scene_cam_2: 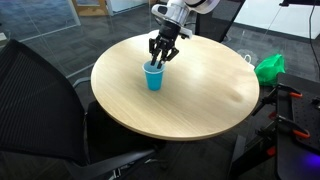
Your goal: Remove the pen from the cup
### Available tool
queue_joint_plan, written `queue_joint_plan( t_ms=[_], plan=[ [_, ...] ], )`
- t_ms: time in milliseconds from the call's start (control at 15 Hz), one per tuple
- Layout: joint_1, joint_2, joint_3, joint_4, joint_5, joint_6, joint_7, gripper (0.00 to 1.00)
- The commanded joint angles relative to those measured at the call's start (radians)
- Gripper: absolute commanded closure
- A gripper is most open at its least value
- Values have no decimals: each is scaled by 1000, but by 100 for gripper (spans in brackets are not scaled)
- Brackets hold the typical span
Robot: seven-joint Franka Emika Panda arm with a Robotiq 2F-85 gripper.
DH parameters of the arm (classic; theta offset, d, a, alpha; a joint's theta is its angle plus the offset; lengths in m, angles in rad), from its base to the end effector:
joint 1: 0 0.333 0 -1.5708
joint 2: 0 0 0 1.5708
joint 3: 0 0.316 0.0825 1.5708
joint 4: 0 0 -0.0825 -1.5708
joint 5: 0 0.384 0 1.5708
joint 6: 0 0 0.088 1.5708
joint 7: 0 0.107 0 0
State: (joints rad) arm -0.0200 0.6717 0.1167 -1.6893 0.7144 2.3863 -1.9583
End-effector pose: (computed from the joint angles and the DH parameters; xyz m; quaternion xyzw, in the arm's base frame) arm 0.6800 0.0635 0.2141 -0.7029 -0.6550 -0.2269 0.1592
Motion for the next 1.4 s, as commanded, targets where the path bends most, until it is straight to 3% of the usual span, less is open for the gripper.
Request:
queue_joint_plan(
  t_ms=[0, 67, 200, 1333],
  plan=[
    [-23, 36, 30, 50, -52, -3, 55, 69],
    [-25, 42, 33, 57, -57, -4, 59, 72],
    [-31, 57, 41, 73, -74, -5, 73, 68],
    [-80, 150, 117, 180, -128, -61, 84, 72]
  ],
)
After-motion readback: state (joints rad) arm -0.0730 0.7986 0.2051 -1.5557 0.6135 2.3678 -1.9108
